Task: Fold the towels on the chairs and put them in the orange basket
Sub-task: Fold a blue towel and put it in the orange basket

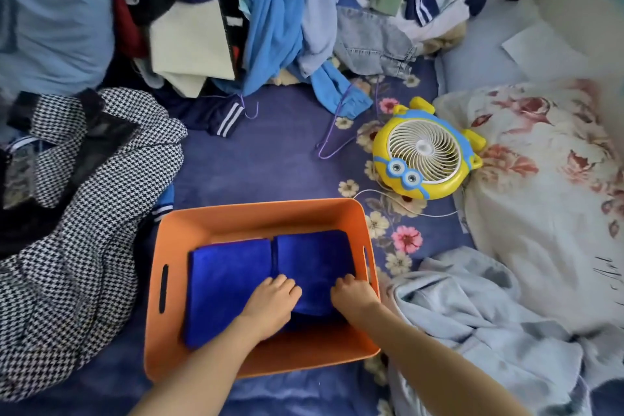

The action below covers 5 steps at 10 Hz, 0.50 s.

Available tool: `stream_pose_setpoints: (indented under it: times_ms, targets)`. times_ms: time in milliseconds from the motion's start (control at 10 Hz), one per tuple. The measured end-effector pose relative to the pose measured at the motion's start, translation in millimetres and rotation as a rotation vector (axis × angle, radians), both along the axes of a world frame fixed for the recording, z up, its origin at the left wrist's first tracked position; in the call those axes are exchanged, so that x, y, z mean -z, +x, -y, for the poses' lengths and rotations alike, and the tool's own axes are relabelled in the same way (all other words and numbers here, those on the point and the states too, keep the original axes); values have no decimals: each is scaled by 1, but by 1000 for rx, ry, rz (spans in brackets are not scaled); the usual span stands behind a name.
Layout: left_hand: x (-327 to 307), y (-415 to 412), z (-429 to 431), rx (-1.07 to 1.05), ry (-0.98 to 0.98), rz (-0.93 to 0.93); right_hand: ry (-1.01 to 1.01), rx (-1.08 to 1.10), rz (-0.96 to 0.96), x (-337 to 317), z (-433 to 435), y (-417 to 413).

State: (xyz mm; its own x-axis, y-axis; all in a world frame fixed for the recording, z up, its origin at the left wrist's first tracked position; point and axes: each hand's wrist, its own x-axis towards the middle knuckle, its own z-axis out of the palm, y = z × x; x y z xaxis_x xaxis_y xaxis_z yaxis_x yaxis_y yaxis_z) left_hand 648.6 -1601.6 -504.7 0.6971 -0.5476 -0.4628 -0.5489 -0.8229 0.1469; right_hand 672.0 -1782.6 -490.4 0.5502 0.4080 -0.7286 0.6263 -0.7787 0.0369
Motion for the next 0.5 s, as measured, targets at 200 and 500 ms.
stream_pose_setpoints:
  times_ms: [200, 500]
  targets:
    - [3, -13, 12, -23, 217, -269, -249, -170, -113, 8, 0, -13]
    - [-32, -14, -14, -188, 242, -180, -158, -48, 9, -19, 2, -15]
